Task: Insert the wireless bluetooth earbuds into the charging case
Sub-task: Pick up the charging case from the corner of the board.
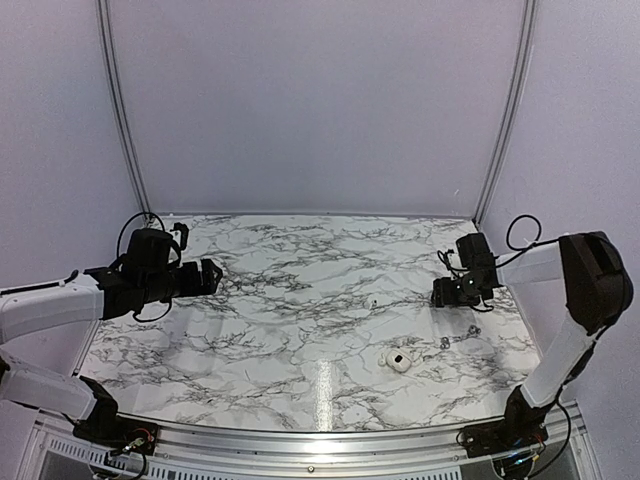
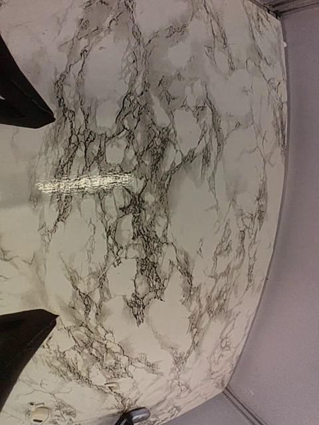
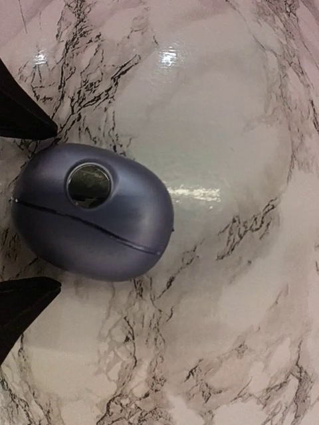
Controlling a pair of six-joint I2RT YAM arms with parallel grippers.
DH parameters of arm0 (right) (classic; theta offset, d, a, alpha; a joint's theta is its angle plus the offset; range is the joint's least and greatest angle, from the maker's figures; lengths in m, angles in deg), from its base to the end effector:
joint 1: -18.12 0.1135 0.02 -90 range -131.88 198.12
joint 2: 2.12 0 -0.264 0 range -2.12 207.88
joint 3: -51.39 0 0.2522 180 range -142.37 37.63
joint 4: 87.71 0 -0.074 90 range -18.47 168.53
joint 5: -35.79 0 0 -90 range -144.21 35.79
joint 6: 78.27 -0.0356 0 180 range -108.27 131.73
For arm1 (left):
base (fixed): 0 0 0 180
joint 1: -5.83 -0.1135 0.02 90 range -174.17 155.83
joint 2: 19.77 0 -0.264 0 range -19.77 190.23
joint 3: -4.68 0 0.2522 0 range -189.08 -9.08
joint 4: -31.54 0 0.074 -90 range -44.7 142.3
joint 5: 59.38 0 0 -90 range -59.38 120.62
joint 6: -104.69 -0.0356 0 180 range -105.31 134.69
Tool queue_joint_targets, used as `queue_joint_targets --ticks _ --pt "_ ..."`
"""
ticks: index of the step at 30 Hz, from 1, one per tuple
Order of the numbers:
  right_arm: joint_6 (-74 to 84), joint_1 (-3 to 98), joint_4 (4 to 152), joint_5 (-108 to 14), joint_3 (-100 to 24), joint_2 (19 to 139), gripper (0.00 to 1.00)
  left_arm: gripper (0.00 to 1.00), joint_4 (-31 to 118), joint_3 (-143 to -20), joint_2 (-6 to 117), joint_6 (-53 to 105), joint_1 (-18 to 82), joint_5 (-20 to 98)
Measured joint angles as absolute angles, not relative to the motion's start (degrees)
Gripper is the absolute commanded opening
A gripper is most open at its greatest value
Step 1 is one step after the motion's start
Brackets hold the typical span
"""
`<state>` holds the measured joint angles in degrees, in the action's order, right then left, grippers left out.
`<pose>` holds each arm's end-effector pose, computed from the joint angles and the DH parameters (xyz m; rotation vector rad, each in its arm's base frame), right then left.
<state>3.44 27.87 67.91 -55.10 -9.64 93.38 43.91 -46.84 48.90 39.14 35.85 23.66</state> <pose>0.3055 0.0519 0.1398 -0.0275 2.6006 0.0937 0.2274 -0.1264 0.2312 0.0278 2.1134 -0.4493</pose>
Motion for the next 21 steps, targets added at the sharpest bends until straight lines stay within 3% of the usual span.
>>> queue_joint_targets --ticks 13,21 --pt "5.86 29.47 68.50 -58.24 -15.78 99.33 0.51 0.99 40.96 -43.91 44.02 38.85 35.85 23.79" --pt "6.96 30.63 68.16 -60.01 -16.04 99.33 0.45 0.99 40.39 -43.91 42.95 37.69 35.85 25.76"
